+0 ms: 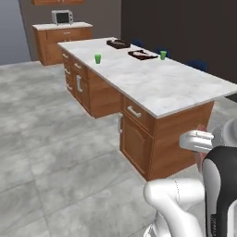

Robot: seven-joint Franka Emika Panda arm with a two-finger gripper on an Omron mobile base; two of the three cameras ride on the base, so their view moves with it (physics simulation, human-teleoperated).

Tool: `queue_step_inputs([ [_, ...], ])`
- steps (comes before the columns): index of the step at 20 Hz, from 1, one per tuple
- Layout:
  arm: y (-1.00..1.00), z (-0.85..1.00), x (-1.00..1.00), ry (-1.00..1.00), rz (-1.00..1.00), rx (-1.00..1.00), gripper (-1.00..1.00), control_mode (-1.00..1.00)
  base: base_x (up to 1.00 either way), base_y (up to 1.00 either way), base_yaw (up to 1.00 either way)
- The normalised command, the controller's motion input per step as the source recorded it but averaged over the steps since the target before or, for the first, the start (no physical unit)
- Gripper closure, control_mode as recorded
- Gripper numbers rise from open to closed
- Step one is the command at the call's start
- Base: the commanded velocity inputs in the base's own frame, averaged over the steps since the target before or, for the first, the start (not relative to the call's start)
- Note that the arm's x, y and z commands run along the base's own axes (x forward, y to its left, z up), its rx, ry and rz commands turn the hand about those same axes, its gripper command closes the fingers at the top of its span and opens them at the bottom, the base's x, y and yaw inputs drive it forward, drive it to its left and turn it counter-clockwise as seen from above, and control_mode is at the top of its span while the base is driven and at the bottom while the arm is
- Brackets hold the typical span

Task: Gather the lime and eggplant from the fridge and place them on a tray on the dining counter. Then gather the steak and fish from the fridge and place them on the other tray.

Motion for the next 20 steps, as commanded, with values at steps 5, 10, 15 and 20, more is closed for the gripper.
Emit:
queue_step_inputs([
  [5, 0.00, 0.00, 0.00, 0.00, 0.00, 0.00, 1.00, 1.00, 0.50, -1.00, -0.07],
  [10, 0.00, 0.00, 0.00, 0.00, 0.00, 0.00, 1.00, 1.00, 0.57, -1.00, -0.04],
  [15, 0.00, 0.00, 0.00, 0.00, 0.00, 0.00, 1.00, 1.00, 0.66, -1.00, -0.01],
  [20, 0.00, 0.00, 0.00, 0.00, 0.00, 0.00, 1.00, 1.00, 0.72, -1.00, 0.00],
])
